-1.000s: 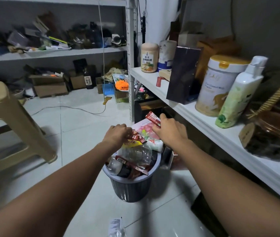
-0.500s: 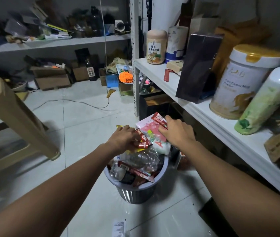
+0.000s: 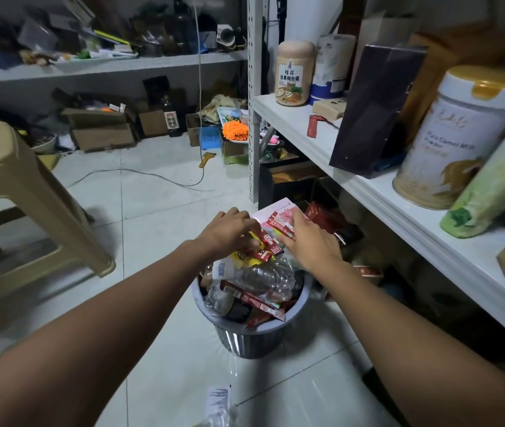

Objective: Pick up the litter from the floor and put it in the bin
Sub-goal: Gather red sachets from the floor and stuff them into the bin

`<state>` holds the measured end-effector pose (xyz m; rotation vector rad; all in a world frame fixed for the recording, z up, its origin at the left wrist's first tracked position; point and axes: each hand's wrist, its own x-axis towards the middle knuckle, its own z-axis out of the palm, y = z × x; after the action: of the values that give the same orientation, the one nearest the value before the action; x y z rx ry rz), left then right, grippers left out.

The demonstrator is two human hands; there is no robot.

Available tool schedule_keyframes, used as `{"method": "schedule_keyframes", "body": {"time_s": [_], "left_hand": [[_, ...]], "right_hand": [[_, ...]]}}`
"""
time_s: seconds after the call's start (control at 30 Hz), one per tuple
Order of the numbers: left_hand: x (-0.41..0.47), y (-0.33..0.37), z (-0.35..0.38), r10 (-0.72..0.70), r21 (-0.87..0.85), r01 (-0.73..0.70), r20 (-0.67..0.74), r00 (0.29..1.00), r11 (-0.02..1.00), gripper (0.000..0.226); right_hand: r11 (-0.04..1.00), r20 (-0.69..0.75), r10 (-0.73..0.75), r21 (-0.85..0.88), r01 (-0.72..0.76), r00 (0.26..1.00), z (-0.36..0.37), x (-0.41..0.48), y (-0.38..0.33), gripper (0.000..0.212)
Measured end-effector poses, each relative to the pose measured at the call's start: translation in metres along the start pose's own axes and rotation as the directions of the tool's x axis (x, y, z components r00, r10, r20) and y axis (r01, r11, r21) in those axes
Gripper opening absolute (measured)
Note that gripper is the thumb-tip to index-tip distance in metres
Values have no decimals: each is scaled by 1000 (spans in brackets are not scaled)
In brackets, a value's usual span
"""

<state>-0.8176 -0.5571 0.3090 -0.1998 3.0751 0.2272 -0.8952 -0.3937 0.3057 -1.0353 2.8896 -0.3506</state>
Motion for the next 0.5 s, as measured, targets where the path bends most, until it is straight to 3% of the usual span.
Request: {"method": "schedule_keyframes", "body": {"time_s": [0.23, 0.37, 0.5], "left_hand": [[-7, -2, 0, -81, 21, 83, -75, 994, 996, 41], [-12, 3, -2, -102, 21, 105, -120, 988, 994, 43], [-17, 6, -7, -104, 27, 110, -161, 981, 994, 41]], "right_hand": [[975, 61, 200, 89, -205, 978, 11, -21, 27, 35], [938, -10, 281, 216, -272, 960, 14, -21, 30, 38], [789, 32, 384, 508, -346, 923, 13, -18, 22, 23]]}}
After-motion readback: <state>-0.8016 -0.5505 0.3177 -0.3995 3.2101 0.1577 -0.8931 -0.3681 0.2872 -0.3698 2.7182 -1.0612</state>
